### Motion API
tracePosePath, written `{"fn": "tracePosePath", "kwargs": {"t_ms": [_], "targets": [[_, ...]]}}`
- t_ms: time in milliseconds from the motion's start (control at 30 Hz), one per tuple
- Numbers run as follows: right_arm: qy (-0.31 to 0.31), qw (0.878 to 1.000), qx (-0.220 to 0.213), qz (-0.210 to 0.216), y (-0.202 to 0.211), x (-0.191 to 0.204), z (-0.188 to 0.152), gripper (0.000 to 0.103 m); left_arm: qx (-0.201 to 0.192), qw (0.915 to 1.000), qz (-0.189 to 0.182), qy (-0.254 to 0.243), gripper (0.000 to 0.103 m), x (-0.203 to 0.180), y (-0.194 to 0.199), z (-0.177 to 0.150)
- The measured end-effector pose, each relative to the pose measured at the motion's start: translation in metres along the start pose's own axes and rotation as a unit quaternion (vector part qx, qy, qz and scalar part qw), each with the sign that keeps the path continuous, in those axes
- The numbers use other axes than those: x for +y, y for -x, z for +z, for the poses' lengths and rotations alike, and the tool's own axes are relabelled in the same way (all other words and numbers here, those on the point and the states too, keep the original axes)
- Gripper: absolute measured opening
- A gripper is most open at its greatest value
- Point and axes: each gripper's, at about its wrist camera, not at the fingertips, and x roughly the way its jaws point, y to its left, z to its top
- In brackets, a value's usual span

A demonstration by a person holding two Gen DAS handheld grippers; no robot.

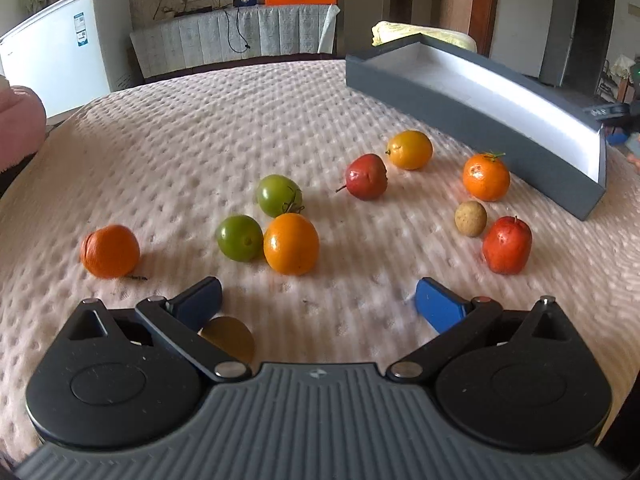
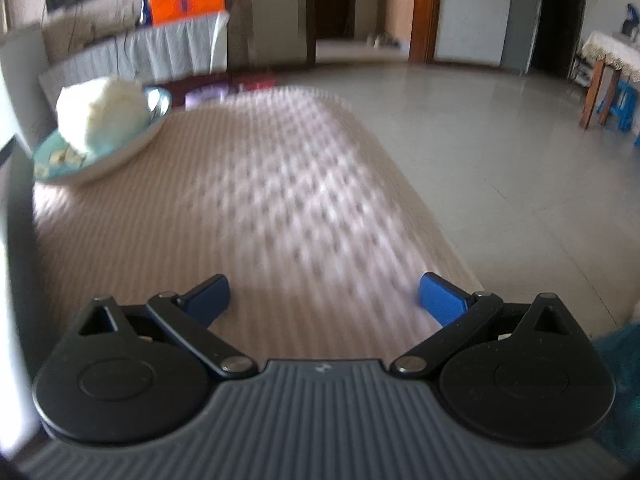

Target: Organize fruits

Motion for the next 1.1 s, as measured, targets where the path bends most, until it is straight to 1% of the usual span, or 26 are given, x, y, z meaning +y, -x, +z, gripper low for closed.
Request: {"fn": "tracePosePath", "kwargs": {"t_ms": [67, 100, 133, 200, 233, 267, 300, 333, 367, 400, 433, 467, 500, 533, 567, 633, 667, 700, 767, 800, 867, 900, 933, 1000, 1067, 1100], "targets": [[-0.007, 0.998, 0.015, -0.061, 0.020, -0.001, -0.005, 0.103, 0.000, 1.0000, 0.004, 0.002, 0.103, 0.000, 0.001, 0.000], [0.001, 0.997, 0.000, -0.080, 0.036, 0.002, -0.008, 0.102, 0.000, 1.0000, 0.005, 0.002, 0.103, 0.000, 0.002, -0.001], [0.015, 0.996, -0.029, -0.082, 0.056, 0.008, -0.012, 0.101, 0.000, 1.0000, 0.006, 0.001, 0.103, -0.001, 0.004, -0.001], [0.035, 0.991, -0.112, -0.070, 0.107, 0.025, -0.019, 0.101, 0.005, 0.9999, 0.009, 0.004, 0.103, 0.001, 0.005, 0.000], [0.032, 0.982, -0.181, -0.046, 0.144, 0.036, -0.026, 0.101, 0.008, 0.9999, 0.011, 0.003, 0.103, 0.001, 0.006, 0.000], [0.026, 0.968, -0.249, -0.012, 0.177, 0.045, -0.035, 0.101, 0.008, 0.9999, 0.015, 0.002, 0.103, 0.001, 0.008, 0.000], [0.019, 0.950, -0.311, 0.035, 0.211, 0.055, -0.046, 0.101, 0.005, 0.9997, 0.022, 0.001, 0.103, 0.001, 0.012, -0.002], [0.014, 0.935, -0.347, 0.076, 0.236, 0.065, -0.054, 0.102, 0.001, 0.9995, 0.031, -0.001, 0.103, 0.000, 0.018, -0.002], [0.010, 0.924, -0.364, 0.118, 0.255, 0.076, -0.061, 0.103, -0.004, 0.9993, 0.038, -0.001, 0.103, 0.000, 0.026, -0.002], [0.011, 0.919, -0.359, 0.162, 0.269, 0.088, -0.068, 0.103, -0.008, 0.9991, 0.042, 0.001, 0.103, -0.001, 0.035, -0.002], [0.019, 0.918, -0.337, 0.209, 0.276, 0.102, -0.076, 0.103, -0.008, 0.9990, 0.044, 0.003, 0.103, 0.000, 0.045, -0.002], [0.041, 0.917, -0.307, 0.251, 0.280, 0.116, -0.084, 0.103, -0.010, 0.9989, 0.045, 0.006, 0.103, -0.001, 0.054, -0.003], [0.069, 0.915, -0.281, 0.280, 0.281, 0.132, -0.094, 0.103, -0.014, 0.9989, 0.044, 0.010, 0.103, -0.001, 0.066, -0.005], [0.098, 0.912, -0.264, 0.297, 0.280, 0.145, -0.106, 0.103, -0.019, 0.9989, 0.041, 0.014, 0.103, 0.000, 0.076, -0.009], [0.131, 0.909, -0.253, 0.303, 0.277, 0.157, -0.120, 0.103, -0.022, 0.9988, 0.040, 0.017, 0.103, 0.000, 0.084, -0.014], [0.202, 0.909, -0.221, 0.290, 0.263, 0.183, -0.147, 0.102, -0.026, 0.9984, 0.046, 0.022, 0.103, 0.000, 0.094, -0.026], [0.225, 0.911, -0.200, 0.280, 0.258, 0.193, -0.153, 0.102, -0.028, 0.9981, 0.051, 0.020, 0.103, -0.001, 0.094, -0.028], [0.245, 0.913, -0.190, 0.267, 0.256, 0.204, -0.158, 0.102, -0.032, 0.9978, 0.055, 0.020, 0.103, -0.002, 0.091, -0.028], [0.259, 0.908, -0.199, 0.261, 0.261, 0.211, -0.162, 0.099, -0.039, 0.9966, 0.060, 0.042, 0.103, 0.000, 0.082, -0.024], [0.261, 0.909, -0.197, 0.260, 0.259, 0.215, -0.162, 0.099, -0.035, 0.9959, 0.062, 0.057, 0.103, 0.002, 0.076, -0.022], [0.245, 0.918, -0.181, 0.255, 0.254, 0.214, -0.160, 0.096, -0.018, 0.9945, 0.067, 0.078, 0.103, 0.008, 0.068, -0.019], [0.234, 0.923, -0.171, 0.254, 0.249, 0.206, -0.161, 0.095, -0.015, 0.9939, 0.071, 0.083, 0.103, 0.008, 0.067, -0.018], [0.226, 0.925, -0.164, 0.256, 0.247, 0.205, -0.160, 0.094, -0.013, 0.9935, 0.072, 0.087, 0.103, 0.008, 0.066, -0.017], [0.222, 0.927, -0.156, 0.258, 0.244, 0.201, -0.163, 0.091, -0.016, 0.9939, 0.070, 0.084, 0.103, 0.007, 0.064, -0.016], [0.227, 0.931, -0.135, 0.253, 0.239, 0.201, -0.166, 0.075, -0.018, 0.9944, 0.073, 0.074, 0.103, 0.003, 0.060, -0.016], [0.228, 0.933, -0.120, 0.251, 0.235, 0.203, -0.167, 0.072, -0.016, 0.9947, 0.073, 0.070, 0.103, 0.002, 0.058, -0.016]]}}
